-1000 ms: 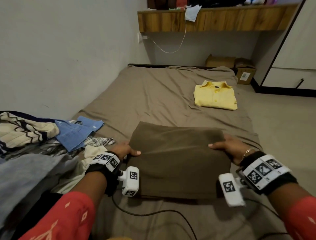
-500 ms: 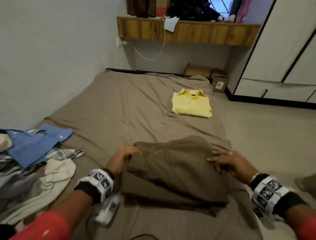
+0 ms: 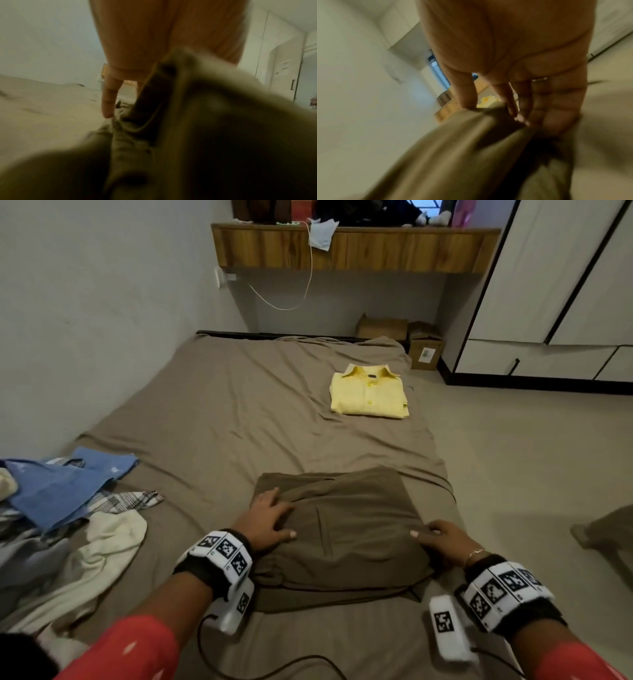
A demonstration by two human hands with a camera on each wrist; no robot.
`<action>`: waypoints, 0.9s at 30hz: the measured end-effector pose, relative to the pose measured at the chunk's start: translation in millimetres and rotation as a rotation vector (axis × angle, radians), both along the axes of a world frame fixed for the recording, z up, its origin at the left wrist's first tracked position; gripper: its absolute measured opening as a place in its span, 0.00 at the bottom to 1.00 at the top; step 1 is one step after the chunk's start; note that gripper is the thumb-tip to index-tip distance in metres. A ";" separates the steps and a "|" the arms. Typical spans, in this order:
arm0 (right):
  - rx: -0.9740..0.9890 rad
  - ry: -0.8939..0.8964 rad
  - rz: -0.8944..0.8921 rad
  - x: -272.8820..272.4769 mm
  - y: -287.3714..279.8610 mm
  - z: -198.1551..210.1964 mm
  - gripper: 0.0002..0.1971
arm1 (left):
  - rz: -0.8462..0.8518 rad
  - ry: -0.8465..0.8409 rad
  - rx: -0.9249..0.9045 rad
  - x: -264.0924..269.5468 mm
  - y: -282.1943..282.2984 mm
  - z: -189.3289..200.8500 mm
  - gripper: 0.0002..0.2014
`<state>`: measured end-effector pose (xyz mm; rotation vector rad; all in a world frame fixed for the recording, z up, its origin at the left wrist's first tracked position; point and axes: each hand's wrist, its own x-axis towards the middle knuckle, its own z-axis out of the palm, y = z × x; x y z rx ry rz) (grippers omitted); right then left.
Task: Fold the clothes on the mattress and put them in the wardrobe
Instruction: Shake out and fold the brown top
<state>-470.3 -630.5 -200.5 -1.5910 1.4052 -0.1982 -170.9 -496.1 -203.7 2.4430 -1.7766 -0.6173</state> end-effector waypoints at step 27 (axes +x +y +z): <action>-0.444 0.707 0.955 65.3 -2.1 -6.0 0.44 | -0.235 -0.094 0.309 -7.2 4.1 -0.3 0.53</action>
